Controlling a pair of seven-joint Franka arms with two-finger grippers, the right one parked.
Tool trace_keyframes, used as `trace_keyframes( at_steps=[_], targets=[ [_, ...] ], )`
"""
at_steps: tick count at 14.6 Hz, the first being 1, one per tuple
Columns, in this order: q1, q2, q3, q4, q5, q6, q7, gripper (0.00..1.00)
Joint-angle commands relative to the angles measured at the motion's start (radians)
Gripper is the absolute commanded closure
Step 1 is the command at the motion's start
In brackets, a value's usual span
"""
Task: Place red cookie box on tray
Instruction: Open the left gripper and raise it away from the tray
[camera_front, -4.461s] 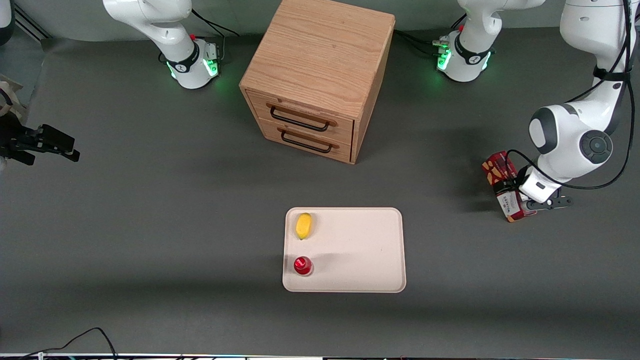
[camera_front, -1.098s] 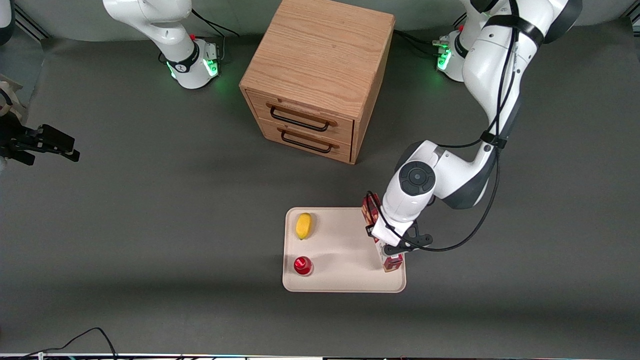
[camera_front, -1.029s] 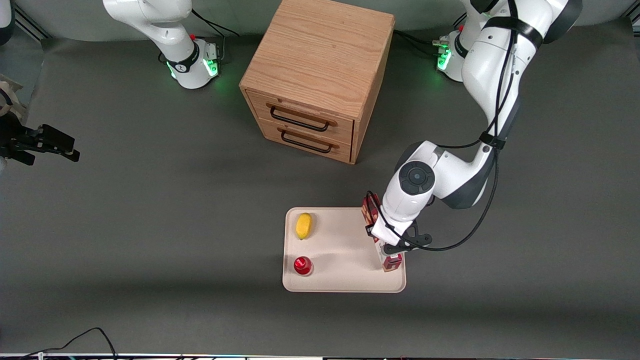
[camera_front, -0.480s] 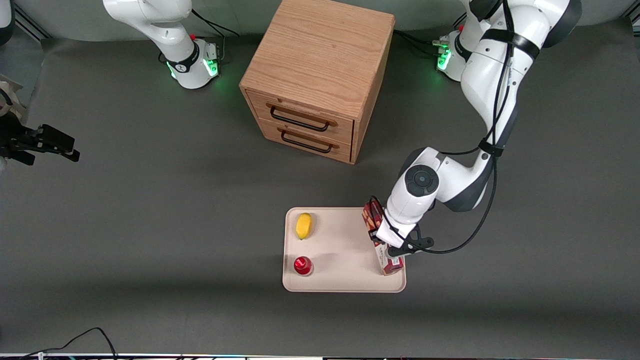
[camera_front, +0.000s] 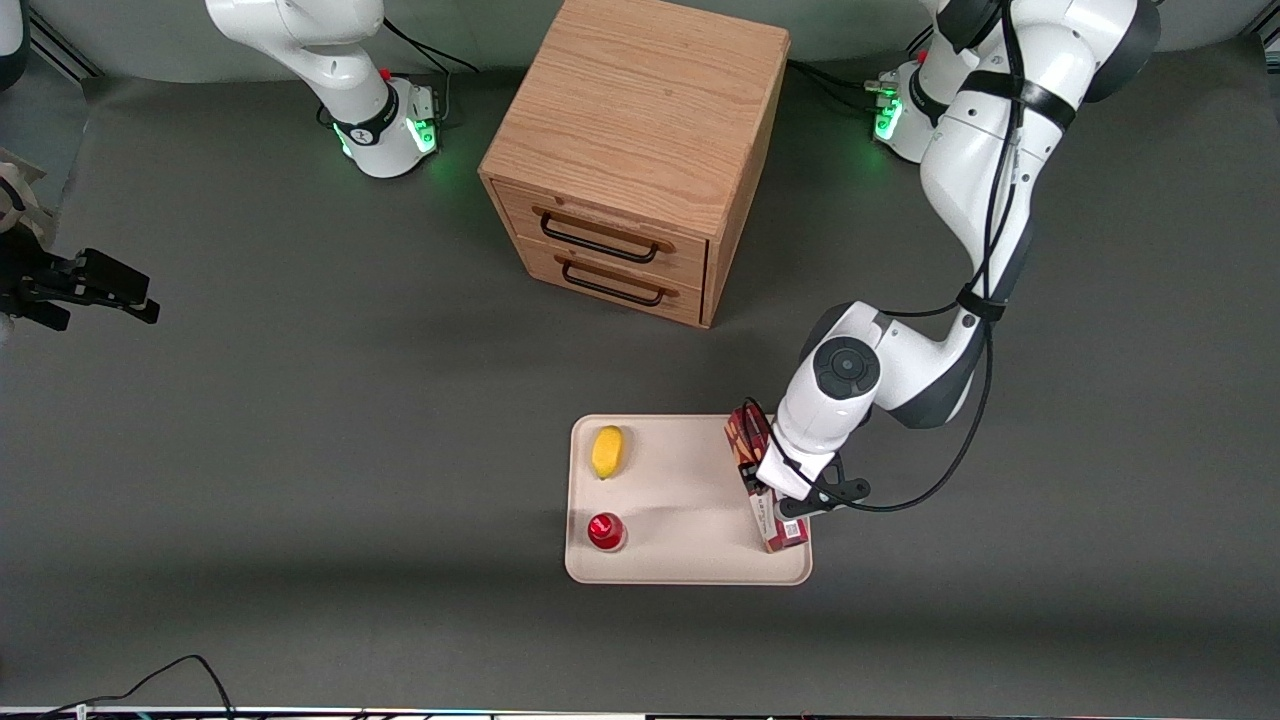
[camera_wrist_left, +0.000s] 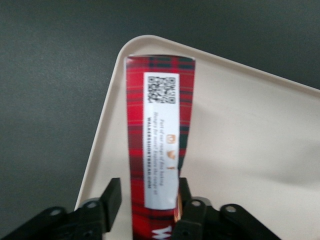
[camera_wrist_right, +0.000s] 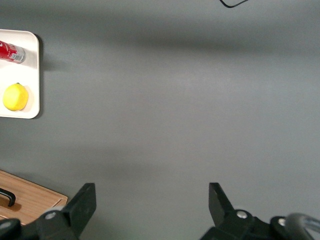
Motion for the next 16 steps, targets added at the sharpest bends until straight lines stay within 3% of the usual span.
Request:
trace_keyframes(
  at_steps=[1,4,6,11,13,16],
  targets=[
    [-0.005,-0.034,-0.007,0.061,0.0,-0.181,0.002,0.0],
    [0.001,-0.082,-0.057,0.146,-0.02,-0.425,0.003,0.0],
    [0.006,-0.146,-0.06,0.169,-0.081,-0.552,0.023,0.0],
    [0.113,-0.388,-0.051,0.161,-0.193,-0.901,0.288,0.0],
    [0.15,-0.476,0.013,0.137,-0.201,-0.991,0.495,0.0],
    [0.144,-0.592,0.208,0.05,-0.262,-0.999,0.771,0.0]
  ],
)
